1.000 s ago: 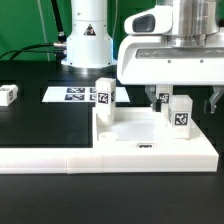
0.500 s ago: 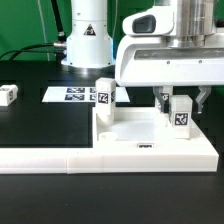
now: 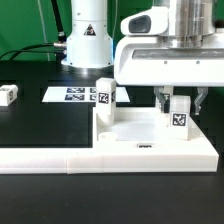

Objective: Assemble square table

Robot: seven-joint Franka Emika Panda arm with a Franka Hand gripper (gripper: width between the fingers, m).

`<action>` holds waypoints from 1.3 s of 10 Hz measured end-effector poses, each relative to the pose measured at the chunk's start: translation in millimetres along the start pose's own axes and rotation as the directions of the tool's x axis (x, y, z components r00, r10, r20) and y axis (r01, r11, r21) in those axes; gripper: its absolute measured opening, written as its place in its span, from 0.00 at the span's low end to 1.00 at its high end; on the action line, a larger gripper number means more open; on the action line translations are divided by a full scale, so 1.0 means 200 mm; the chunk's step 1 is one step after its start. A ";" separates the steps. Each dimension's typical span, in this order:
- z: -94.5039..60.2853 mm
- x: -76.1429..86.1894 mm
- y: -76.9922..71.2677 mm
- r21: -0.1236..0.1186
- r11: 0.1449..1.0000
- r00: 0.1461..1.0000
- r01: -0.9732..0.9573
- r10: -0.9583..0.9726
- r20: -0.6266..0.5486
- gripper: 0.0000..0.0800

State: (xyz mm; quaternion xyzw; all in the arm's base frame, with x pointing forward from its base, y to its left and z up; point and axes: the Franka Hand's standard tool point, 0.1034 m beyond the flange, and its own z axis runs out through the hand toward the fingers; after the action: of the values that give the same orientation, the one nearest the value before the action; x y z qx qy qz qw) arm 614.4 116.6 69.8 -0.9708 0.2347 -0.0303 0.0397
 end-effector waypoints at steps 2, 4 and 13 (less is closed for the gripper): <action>0.00 0.00 0.00 0.004 0.976 0.976 -0.216 0.216 0.002 0.36; 0.00 -0.01 0.00 0.002 0.922 0.922 -0.388 0.388 0.003 0.36; 0.01 -0.01 0.01 -0.019 0.398 0.398 -0.917 0.917 0.019 0.36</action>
Offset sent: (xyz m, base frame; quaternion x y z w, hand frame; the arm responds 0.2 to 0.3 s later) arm -0.0049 0.0070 0.0018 -0.0145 -0.0046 0.2121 0.9771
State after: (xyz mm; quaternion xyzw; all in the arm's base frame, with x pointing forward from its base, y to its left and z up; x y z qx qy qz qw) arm 612.1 116.6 68.6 -0.6834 0.7283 0.0099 0.0502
